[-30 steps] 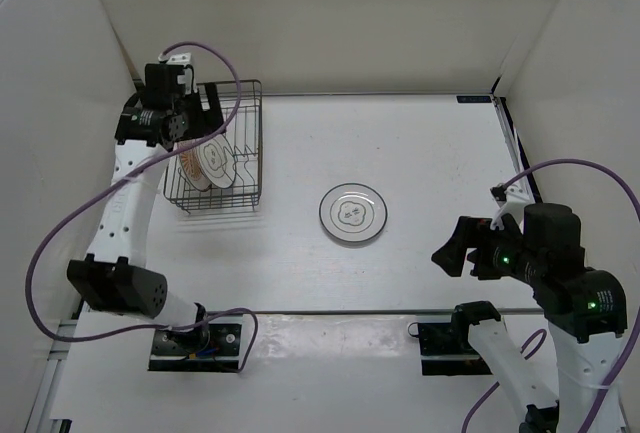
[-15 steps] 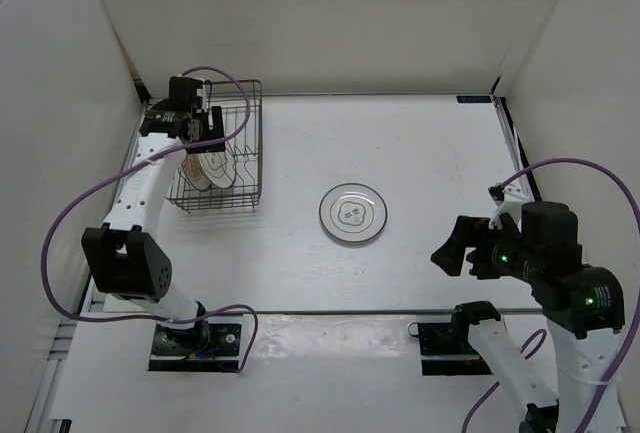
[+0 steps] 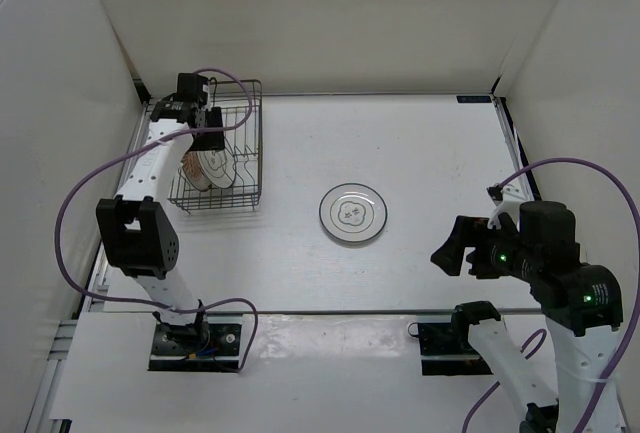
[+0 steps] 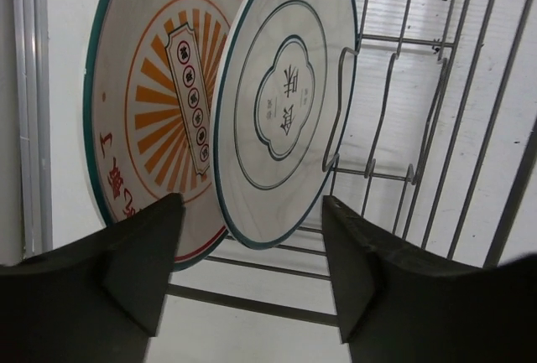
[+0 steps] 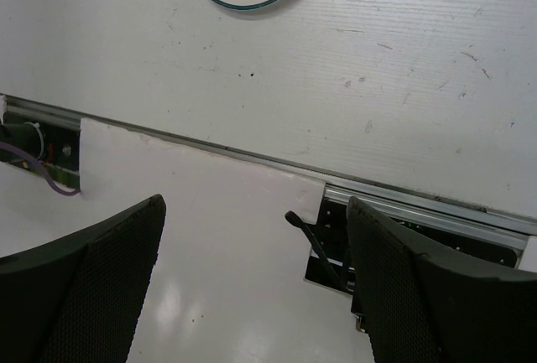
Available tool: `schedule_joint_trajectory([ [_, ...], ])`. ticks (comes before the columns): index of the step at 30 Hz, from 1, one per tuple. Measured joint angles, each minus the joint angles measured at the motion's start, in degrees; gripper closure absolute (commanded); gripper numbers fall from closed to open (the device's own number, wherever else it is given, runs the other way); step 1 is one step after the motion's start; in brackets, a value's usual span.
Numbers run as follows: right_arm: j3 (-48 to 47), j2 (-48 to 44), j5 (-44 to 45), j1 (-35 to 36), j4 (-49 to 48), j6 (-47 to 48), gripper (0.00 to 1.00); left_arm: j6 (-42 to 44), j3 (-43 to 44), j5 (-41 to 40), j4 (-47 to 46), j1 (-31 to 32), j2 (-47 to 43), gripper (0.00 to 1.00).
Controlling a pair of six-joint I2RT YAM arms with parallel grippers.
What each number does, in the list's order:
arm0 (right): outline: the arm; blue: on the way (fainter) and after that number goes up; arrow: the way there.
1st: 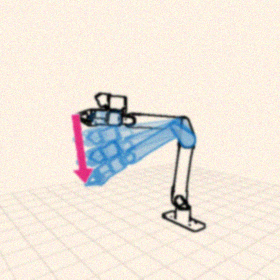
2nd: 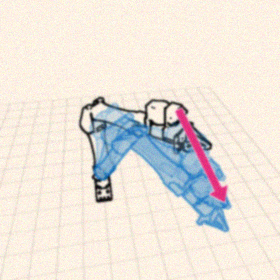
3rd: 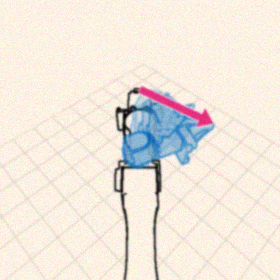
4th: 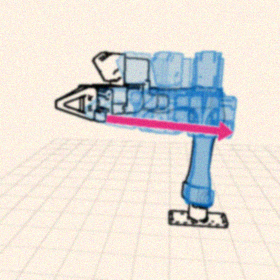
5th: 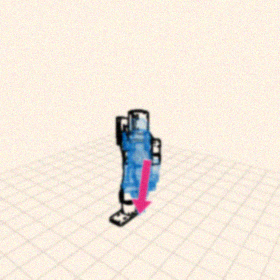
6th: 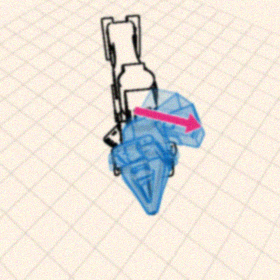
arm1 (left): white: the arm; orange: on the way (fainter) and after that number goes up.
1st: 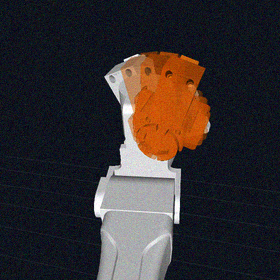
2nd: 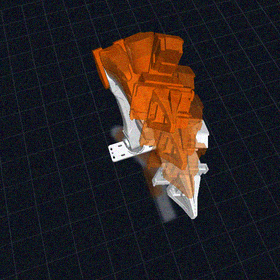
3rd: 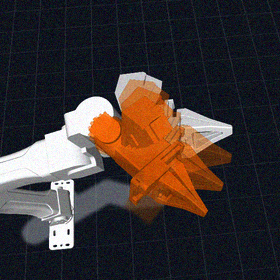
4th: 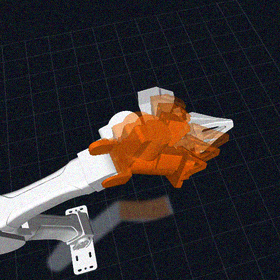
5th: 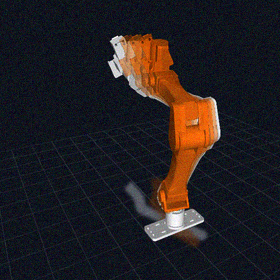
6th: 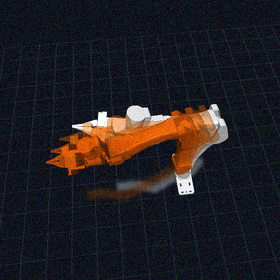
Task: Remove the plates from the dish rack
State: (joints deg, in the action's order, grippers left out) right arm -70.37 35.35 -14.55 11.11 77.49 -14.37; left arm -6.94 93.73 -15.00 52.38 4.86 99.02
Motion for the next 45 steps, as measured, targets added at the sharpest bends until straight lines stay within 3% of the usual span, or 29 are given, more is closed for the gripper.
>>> schedule_joint_trajectory([
  [7, 0.04, 0.0, 0.57, 0.15, 0.02, -0.02, 0.1, -0.66, 1.46, 0.2, 1.05, -1.44, 3.32, 0.44],
  [11, 0.09, 0.0, 0.76, 0.17, 0.02, -0.02, 0.1, -1.09, 1.77, 0.17, 1.2, -1.79, 4.68, 0.65],
  [20, 0.11, 0.0, 0.94, 0.17, 0.02, -0.02, 0.1, -1.09, 1.9, -0.68, 1.49, -1.92, 5.27, 0.81],
  [24, 0.68, 0.0, 0.92, 0.17, 0.02, -0.02, 0.1, -1.05, 2.75, -0.68, 1.64, -1.46, 5.22, 0.93],
  [36, 0.83, 0.0, 0.92, 0.15, 0.07, -0.02, 0.1, 0.98, 5.53, -4.35, 2.91, 2.21, 1.22, 0.99],
  [45, 0.85, 0.0, 0.94, 0.17, 0.07, -0.04, 0.1, 1.97, 12.13, -5.42, 2.03, 8.92, -8.92, 0.99],
])
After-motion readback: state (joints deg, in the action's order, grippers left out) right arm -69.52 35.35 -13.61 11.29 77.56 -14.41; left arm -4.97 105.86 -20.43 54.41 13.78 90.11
